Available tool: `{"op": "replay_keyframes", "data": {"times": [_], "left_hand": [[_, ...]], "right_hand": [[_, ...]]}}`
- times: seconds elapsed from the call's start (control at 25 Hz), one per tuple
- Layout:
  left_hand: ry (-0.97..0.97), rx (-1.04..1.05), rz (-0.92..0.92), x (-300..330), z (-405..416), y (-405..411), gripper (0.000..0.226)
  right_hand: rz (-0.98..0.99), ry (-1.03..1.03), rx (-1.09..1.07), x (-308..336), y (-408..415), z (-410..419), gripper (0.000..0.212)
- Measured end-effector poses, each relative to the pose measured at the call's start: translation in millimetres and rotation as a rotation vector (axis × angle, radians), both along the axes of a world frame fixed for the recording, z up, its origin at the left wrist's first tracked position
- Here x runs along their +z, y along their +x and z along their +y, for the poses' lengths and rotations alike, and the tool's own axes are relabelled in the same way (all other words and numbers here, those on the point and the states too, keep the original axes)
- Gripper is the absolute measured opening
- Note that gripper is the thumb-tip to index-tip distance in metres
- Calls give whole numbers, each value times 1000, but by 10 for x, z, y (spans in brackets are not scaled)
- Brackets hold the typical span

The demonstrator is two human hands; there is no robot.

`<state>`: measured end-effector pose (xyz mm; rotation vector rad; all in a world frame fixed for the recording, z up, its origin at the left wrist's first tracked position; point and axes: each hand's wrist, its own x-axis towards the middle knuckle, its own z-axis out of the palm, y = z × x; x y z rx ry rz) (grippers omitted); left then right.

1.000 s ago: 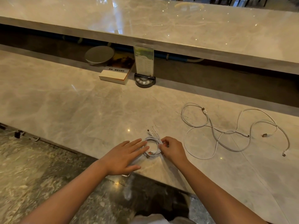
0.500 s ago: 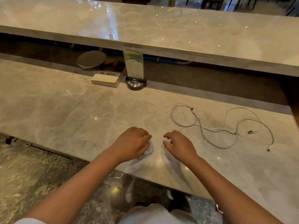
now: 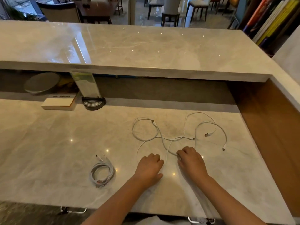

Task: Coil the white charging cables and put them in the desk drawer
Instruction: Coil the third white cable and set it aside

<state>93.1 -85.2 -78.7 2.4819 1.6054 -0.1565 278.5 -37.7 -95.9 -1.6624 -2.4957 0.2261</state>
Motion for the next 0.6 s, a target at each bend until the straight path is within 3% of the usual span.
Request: {"op": "replay_keyframes", "data": {"times": [0.12, 0.2, 0.28, 0.36, 0.44, 0.56, 0.6], "left_hand": [[30, 97, -30, -54, 138, -12, 35], [12, 250, -205, -20, 222, -71, 13], [41, 485, -428, 24, 333, -107, 13], [63, 638, -539, 85, 444, -134, 12], [38, 697, -567, 100, 543, -189, 9], [-84, 710, -534, 84, 607, -214, 8], [-77, 696, -561, 118, 608, -187, 6]], "right_hand": [[32, -44, 90, 26, 85, 38, 9], [137, -179, 123, 122, 162, 59, 7], [352, -344, 86, 309, 242, 58, 9], [625, -473, -19, 582, 322, 93, 10], [917, -560, -146, 851, 434, 128, 17], [1299, -626, -229, 1130, 528, 149, 6], [1397, -653, -243, 1169, 521, 156, 14]]}}
